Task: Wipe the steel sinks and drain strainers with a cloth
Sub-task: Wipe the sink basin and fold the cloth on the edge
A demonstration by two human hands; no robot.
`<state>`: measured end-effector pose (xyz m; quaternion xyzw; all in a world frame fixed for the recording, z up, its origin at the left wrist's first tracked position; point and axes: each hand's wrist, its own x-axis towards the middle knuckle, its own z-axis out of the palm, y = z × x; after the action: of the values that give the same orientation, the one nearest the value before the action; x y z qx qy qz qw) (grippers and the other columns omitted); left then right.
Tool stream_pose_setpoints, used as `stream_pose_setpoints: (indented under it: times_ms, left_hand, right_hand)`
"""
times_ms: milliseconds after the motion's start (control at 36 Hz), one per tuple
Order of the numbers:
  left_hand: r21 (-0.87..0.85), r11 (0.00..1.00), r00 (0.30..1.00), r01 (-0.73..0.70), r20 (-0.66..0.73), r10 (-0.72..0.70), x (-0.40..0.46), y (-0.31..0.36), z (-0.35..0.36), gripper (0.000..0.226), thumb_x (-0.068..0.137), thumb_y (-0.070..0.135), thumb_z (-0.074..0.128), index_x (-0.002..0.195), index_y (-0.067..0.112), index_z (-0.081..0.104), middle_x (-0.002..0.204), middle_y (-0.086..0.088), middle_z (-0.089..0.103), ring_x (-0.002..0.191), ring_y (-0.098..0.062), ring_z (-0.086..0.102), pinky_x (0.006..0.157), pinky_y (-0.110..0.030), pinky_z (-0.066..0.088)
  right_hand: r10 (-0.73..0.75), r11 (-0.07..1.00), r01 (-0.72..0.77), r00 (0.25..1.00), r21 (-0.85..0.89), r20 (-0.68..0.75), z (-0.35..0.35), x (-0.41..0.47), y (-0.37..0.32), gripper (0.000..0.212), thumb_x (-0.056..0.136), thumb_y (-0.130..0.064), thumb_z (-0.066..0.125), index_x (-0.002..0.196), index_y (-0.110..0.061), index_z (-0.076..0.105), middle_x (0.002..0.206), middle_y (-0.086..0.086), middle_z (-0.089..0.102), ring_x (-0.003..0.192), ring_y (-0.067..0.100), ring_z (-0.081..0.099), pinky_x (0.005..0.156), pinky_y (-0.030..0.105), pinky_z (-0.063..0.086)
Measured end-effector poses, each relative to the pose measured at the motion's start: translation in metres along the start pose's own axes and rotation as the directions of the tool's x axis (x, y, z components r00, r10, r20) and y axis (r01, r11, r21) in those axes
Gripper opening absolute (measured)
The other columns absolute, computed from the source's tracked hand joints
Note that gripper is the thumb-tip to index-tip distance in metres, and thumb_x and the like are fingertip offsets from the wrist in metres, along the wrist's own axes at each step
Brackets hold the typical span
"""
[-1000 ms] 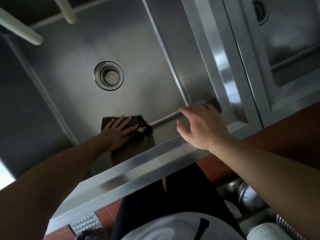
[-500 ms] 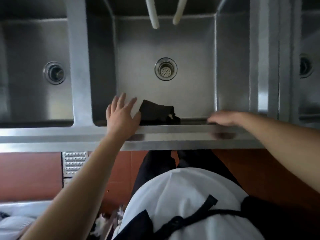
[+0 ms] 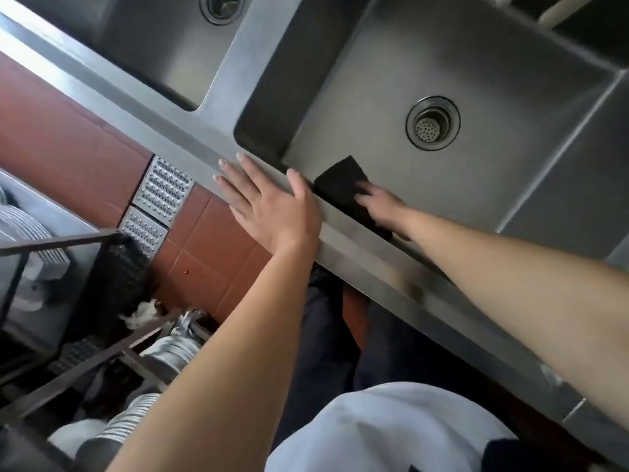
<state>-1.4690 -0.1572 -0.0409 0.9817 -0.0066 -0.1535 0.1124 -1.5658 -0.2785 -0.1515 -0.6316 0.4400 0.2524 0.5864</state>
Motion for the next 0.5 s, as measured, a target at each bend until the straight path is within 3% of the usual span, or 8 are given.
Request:
stream_pose_setpoints:
  times_ms: [111,167,250,389,500]
  left_hand:
    - [0.013,1.0,0.997,-0.001,-0.081,0.002,0.001,-0.001,0.009,0.075,0.095,0.051,0.03,0.161,0.024,0.006,0.168,0.002,-0.004,0.154,-0.019,-0.011,0.123,-0.048,0.007]
    - [0.025,1.0,0.994,0.019,-0.107,-0.016,0.0,0.0,0.011,0.077,0.092,0.051,0.033,0.16,0.024,0.008,0.168,0.003,-0.003,0.154,-0.018,-0.011,0.122,-0.053,0.004]
    - [0.062,0.998,0.993,0.032,-0.117,-0.024,0.0,0.003,0.013,0.08,0.09,0.051,0.034,0.16,0.024,0.006,0.168,0.003,-0.004,0.154,-0.018,-0.012,0.121,-0.057,0.0]
    - [0.088,0.995,0.991,0.035,-0.134,-0.023,0.0,0.004,0.013,0.081,0.088,0.051,0.034,0.16,0.023,0.007,0.168,0.002,-0.002,0.154,-0.019,-0.01,0.122,-0.056,0.002]
    - [0.096,0.995,0.989,0.033,-0.147,-0.019,-0.002,0.006,0.012,0.082,0.087,0.05,0.034,0.16,0.021,0.009,0.169,-0.001,0.0,0.155,-0.021,-0.007,0.122,-0.052,0.006]
  right_hand:
    - [0.048,0.997,-0.043,0.995,-0.067,0.09,0.004,0.03,0.001,0.051,0.103,-0.047,0.04,0.152,-0.034,0.036,0.161,0.002,0.032,0.146,0.027,0.031,0.116,0.038,0.028]
    - [0.109,0.973,-0.076,0.984,-0.219,0.143,0.012,0.04,0.003,0.055,0.099,-0.062,0.034,0.15,-0.044,0.034,0.163,0.004,0.027,0.146,0.033,0.028,0.116,0.045,0.026]
    - [0.17,0.913,-0.123,0.981,-0.388,0.089,0.024,0.053,-0.003,0.063,0.09,-0.073,0.028,0.149,-0.05,0.03,0.165,0.005,0.013,0.149,0.038,0.011,0.12,0.052,0.015]
    - [0.3,0.932,-0.293,0.954,-0.212,-0.003,0.03,0.068,-0.022,0.094,0.08,-0.079,0.044,0.157,-0.029,0.021,0.162,0.007,0.021,0.148,0.035,0.018,0.119,0.048,0.023]
    - [0.188,0.97,-0.172,0.979,-0.172,0.081,0.037,0.08,-0.051,0.071,0.088,-0.073,0.042,0.152,-0.043,0.031,0.162,0.009,0.023,0.145,0.04,0.024,0.119,0.052,0.024]
